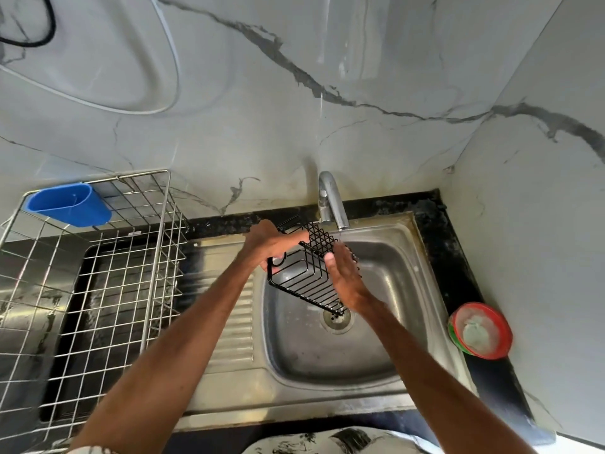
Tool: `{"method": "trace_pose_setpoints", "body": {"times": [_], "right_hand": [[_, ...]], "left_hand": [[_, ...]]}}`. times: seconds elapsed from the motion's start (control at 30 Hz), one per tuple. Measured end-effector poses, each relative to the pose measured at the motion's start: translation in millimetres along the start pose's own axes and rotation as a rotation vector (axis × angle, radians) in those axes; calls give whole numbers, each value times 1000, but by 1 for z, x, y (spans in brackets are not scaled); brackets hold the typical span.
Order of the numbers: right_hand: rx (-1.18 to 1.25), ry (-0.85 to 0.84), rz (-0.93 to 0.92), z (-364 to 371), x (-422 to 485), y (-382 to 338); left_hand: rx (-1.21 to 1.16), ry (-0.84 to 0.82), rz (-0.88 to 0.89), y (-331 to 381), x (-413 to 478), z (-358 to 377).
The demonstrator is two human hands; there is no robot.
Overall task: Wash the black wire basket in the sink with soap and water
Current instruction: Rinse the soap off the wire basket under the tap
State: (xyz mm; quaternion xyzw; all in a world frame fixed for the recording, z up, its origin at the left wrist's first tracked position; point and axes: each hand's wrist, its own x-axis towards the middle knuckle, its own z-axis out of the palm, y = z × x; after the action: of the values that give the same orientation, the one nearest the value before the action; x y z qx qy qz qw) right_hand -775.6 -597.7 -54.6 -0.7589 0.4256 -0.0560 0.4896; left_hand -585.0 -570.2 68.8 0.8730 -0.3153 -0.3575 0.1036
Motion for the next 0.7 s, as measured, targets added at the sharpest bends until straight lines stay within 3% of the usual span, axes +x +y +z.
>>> {"method": "trace_pose_setpoints", "body": {"times": [0.1,0.2,0.33,0.5,0.7], "right_hand": [[123,0,-171,7,-18,-38],[223,-19,-132,-10,-15,-66],[246,164,-13,-29,7,-35],[203,-7,135,-45,3,-4],[245,4,191,-78,-29,-40]], "left_hand": [[27,-1,20,0,-5,8],[-7,3,36,-1,-11,7],[-52,50,91,-4,-15,2],[121,150,240,-8,-21,11],[255,83,391,-22,-22,26]]}}
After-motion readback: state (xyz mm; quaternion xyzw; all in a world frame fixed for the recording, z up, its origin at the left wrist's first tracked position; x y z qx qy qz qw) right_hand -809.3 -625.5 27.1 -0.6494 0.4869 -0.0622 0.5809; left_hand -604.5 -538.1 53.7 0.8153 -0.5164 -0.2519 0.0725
